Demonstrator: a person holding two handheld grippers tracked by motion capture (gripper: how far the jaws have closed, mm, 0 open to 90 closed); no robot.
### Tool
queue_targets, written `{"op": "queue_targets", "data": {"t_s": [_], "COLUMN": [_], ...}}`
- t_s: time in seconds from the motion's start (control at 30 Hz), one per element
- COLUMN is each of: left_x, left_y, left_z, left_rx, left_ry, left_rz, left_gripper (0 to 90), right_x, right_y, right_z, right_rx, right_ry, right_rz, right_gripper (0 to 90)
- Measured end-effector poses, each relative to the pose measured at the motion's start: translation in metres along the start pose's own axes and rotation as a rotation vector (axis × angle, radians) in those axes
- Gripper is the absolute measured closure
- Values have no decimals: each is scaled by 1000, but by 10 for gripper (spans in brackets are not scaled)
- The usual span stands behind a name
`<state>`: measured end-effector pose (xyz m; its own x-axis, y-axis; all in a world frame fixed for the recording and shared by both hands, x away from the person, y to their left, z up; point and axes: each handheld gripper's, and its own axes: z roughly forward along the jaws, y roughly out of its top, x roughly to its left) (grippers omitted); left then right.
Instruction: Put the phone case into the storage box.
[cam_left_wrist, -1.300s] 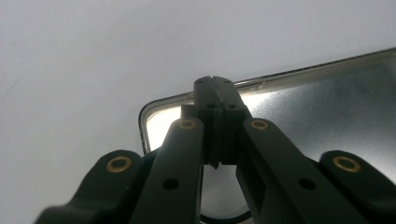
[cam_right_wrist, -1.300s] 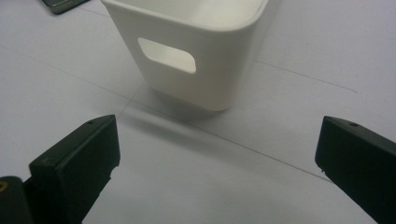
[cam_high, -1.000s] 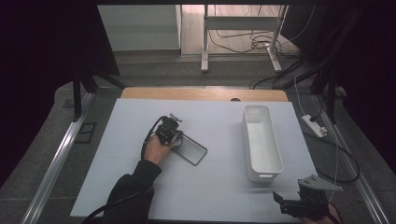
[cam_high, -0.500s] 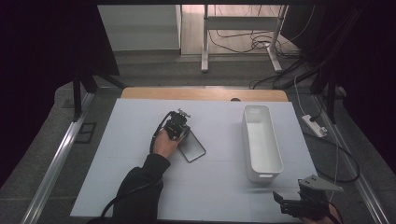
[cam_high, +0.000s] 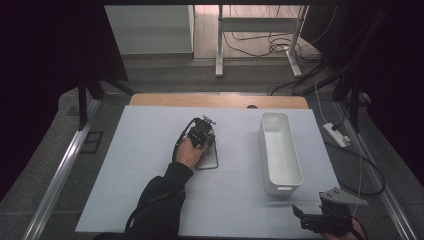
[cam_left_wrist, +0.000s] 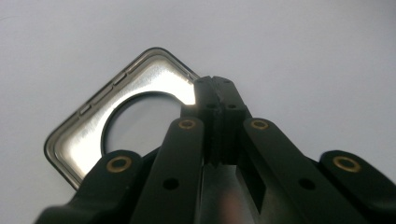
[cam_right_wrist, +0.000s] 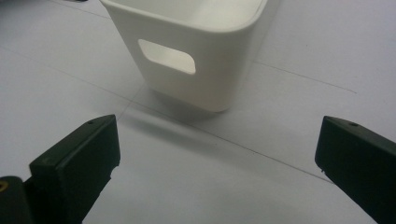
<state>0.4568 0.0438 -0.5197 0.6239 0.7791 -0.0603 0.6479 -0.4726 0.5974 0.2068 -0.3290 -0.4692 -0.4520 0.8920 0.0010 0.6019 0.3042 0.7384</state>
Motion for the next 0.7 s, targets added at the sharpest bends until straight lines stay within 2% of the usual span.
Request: {"op": "queue_targets", "data": {"t_s": [0.7], "left_x": [-36], "left_y": [9], "left_z": [5], "left_rx": [23], "left_ry": [-109], "left_rz": [96], "left_gripper": [890], "right_x": [0], "right_y": [0], "right_z": [0], "right_rx": [0], "right_ry": [-1], "right_rz": [0], "right_gripper": [3]}}
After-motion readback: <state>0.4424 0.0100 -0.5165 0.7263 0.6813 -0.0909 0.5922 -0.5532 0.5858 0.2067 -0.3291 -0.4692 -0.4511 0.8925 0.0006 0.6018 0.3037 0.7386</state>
